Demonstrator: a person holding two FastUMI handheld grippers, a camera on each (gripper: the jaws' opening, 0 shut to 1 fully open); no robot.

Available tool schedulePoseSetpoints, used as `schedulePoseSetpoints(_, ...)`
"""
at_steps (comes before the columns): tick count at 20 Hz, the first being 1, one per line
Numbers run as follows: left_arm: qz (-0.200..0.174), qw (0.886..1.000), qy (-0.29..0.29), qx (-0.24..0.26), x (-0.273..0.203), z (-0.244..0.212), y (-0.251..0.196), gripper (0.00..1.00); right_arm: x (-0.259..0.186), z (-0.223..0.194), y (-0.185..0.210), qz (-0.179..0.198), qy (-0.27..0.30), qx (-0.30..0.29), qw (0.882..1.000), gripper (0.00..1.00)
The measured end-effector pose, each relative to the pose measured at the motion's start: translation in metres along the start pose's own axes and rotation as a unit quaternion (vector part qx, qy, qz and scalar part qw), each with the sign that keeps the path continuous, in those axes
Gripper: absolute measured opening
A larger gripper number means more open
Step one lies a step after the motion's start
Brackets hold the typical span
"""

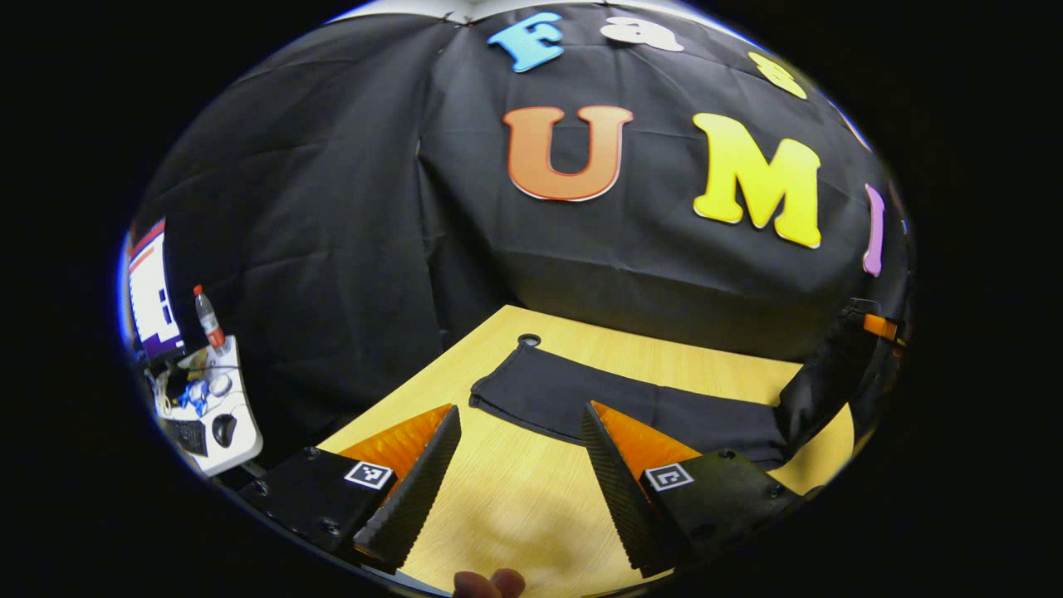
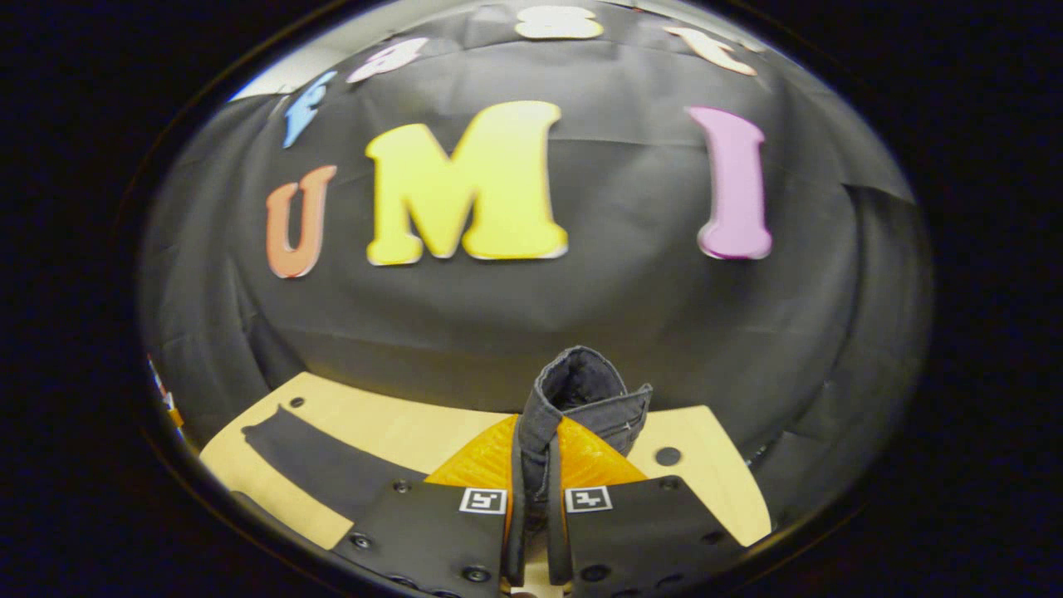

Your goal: Grasp the waist and the cuffs of the jeans and fold them to make the two legs overlap; first hold the waist and fold one-third of the jeans toward the cuffs, then hold the cuffs and fold the remaining one-third in the same direction to finish folding.

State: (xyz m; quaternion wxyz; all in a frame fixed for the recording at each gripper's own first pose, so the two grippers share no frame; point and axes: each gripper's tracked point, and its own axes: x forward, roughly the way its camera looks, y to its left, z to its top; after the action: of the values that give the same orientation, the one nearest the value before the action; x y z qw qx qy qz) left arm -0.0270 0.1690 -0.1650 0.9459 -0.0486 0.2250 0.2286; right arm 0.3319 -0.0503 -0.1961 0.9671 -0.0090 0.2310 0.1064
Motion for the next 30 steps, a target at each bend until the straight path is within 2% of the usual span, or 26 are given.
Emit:
schedulePoseSetpoints(3, 0.015, 0.999, -0.006, -0.029, 0.003, 0.005, 0.042, 0.94, 0.023, -0.018, 0.094, 0.047, 0.020, -0.036, 0.998, 0.11)
schedulePoseSetpoints(5, 0.031, 0.999, -0.006, -0.038, 0.004, 0.007, 0.071, 0.94, 0.036, -0.039, 0.136, 0.066, 0.040, -0.049, 0.996, 0.11)
schedulePoseSetpoints(6, 0.038, 0.998, -0.006, -0.044, 0.005, 0.007, 0.085, 0.94, 0.044, -0.053, 0.156, 0.068, 0.050, -0.053, 0.995, 0.15)
schedulePoseSetpoints(7, 0.042, 0.998, -0.006, -0.051, 0.006, 0.006, 0.096, 0.94, 0.054, -0.068, 0.171, 0.069, 0.063, -0.059, 0.994, 0.11)
schedulePoseSetpoints(10, 0.055, 0.996, 0.004, -0.070, 0.013, -0.004, 0.122, 0.94, 0.082, -0.122, 0.210, 0.076, 0.109, -0.087, 0.987, 0.11)
schedulePoseSetpoints(14, 0.056, 0.995, 0.019, -0.082, 0.031, -0.014, 0.138, 0.94, 0.101, -0.169, 0.228, 0.065, 0.158, -0.094, 0.981, 0.11)
schedulePoseSetpoints(16, 0.054, 0.995, 0.021, -0.083, 0.039, -0.017, 0.143, 0.94, 0.105, -0.173, 0.232, 0.076, 0.169, -0.100, 0.978, 0.19)
schedulePoseSetpoints(17, 0.052, 0.995, 0.022, -0.083, 0.045, -0.018, 0.145, 0.94, 0.105, -0.174, 0.237, 0.091, 0.173, -0.099, 0.976, 0.30)
schedulePoseSetpoints(18, 0.049, 0.995, 0.023, -0.086, 0.050, -0.018, 0.145, 0.94, 0.105, -0.174, 0.241, 0.102, 0.175, -0.098, 0.974, 0.35)
schedulePoseSetpoints(20, 0.037, 0.994, 0.029, -0.101, 0.064, -0.020, 0.139, 0.94, 0.091, -0.159, 0.251, 0.130, 0.172, -0.094, 0.972, 0.60)
schedulePoseSetpoints(23, 0.002, 0.987, 0.034, -0.155, 0.092, -0.017, 0.119, 0.94, 0.061, -0.142, 0.259, 0.164, 0.170, -0.092, 0.967, 0.96)
schedulePoseSetpoints(25, -0.026, 0.976, 0.057, -0.207, 0.113, -0.017, 0.101, 0.94, 0.033, -0.126, 0.253, 0.175, 0.162, -0.099, 0.966, 0.99)
schedulePoseSetpoints(27, -0.043, 0.955, 0.095, -0.277, 0.139, -0.027, 0.083, 0.95, 0.002, -0.105, 0.241, 0.182, 0.149, -0.102, 0.967, 0.98)
schedulePoseSetpoints(28, -0.047, 0.938, 0.124, -0.321, 0.154, -0.040, 0.073, 0.95, -0.012, -0.096, 0.233, 0.183, 0.142, -0.105, 0.967, 0.98)
schedulePoseSetpoints(30, -0.050, 0.893, 0.188, -0.407, 0.179, -0.053, 0.058, 0.95, -0.036, -0.083, 0.211, 0.174, 0.132, -0.118, 0.969, 0.98)
